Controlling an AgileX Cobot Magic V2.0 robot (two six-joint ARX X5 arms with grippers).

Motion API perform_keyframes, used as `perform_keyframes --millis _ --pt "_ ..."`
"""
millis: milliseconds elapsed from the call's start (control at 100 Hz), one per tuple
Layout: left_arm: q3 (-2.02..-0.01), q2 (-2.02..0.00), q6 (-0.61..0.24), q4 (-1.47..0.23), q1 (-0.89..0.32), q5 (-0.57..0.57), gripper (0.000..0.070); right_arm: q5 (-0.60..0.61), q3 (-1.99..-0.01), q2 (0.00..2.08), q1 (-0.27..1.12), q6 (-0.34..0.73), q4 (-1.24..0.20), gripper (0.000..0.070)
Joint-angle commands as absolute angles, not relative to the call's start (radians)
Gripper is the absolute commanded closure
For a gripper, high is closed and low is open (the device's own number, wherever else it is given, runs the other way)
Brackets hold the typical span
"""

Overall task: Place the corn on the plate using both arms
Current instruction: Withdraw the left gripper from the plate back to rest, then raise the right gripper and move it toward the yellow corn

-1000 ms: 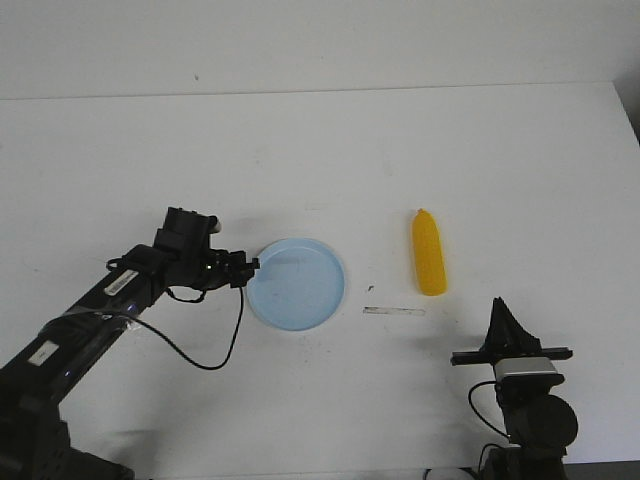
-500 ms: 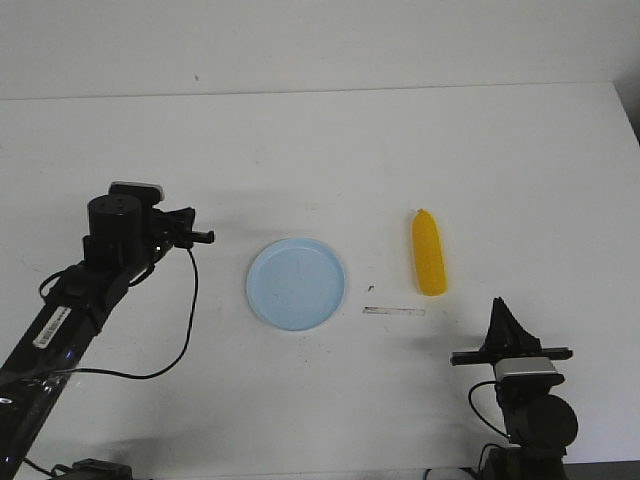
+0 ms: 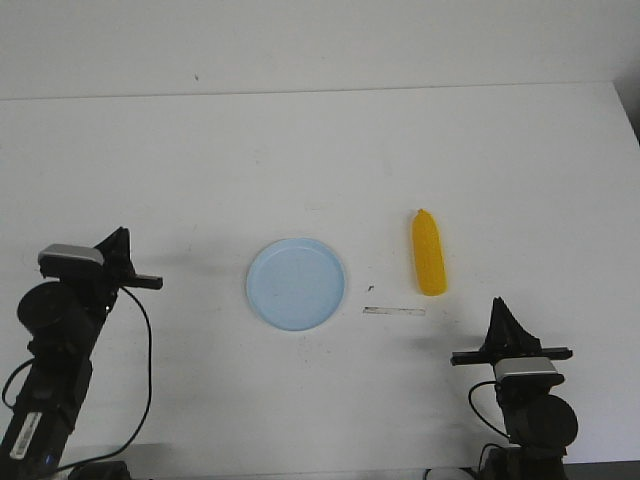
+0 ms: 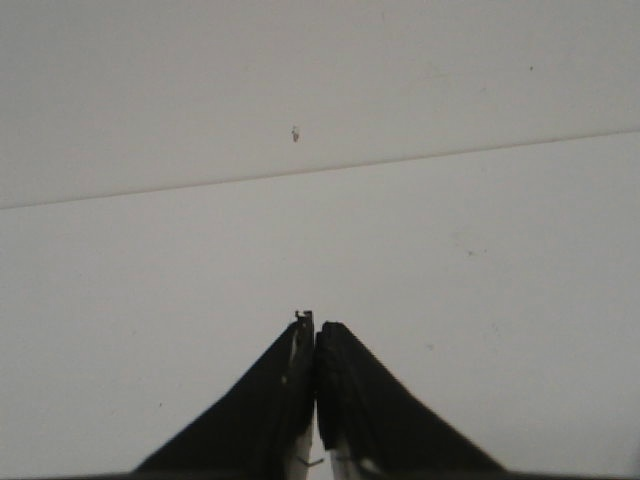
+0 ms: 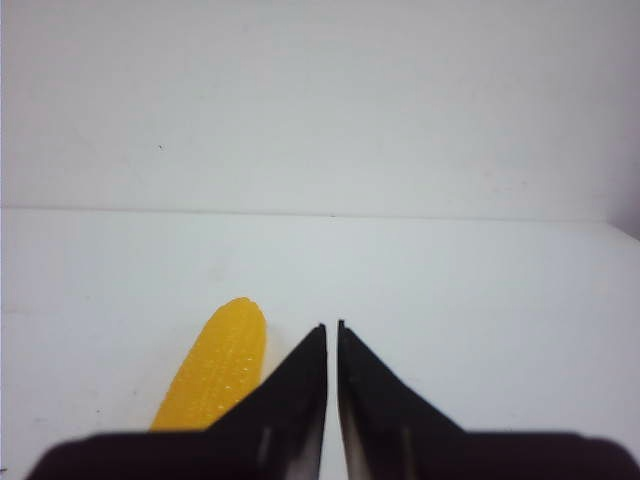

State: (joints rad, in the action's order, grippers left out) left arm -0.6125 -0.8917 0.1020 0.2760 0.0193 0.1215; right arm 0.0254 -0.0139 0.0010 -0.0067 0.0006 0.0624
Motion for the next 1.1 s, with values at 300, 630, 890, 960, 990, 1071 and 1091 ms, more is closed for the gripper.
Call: perform_keyframes --millis 300,630,890,960,990,1071,1091 --pt "-0.378 -0.496 -0.002 0.222 0.052 0.007 0.0697 0.026 -0.013 0.001 -0.006 0.010 0.073 0.0685" --pt "-0.363 -0.244 -0.001 0.046 0.052 -0.046 0.0697 0.026 -0.013 0.001 -0.006 0.010 0.073 0.0685" --pt "-0.363 -0.159 -0.001 0.033 0.052 -0.046 0.0697 0.026 -0.013 0.001 -0.006 0.010 0.073 0.0685" --pt "-0.363 -0.152 -0.001 0.027 0.052 -0.046 0.0697 0.026 -0.013 0.001 -0.006 0.010 0.073 0.0685" --pt "-0.363 -0.149 -0.001 0.027 0.052 -0.046 0.0697 0.026 -0.013 0.001 -0.006 0.010 0.073 0.0685" --pt "-0.363 -0.149 -0.001 0.027 0.052 -0.046 0.0697 0.026 -0.013 0.001 -0.006 0.010 0.073 0.0685" --pt "-0.363 -0.149 -0.001 0.026 0.052 -0.046 0.0697 0.026 -0.013 0.001 -0.006 0.010 0.073 0.0685"
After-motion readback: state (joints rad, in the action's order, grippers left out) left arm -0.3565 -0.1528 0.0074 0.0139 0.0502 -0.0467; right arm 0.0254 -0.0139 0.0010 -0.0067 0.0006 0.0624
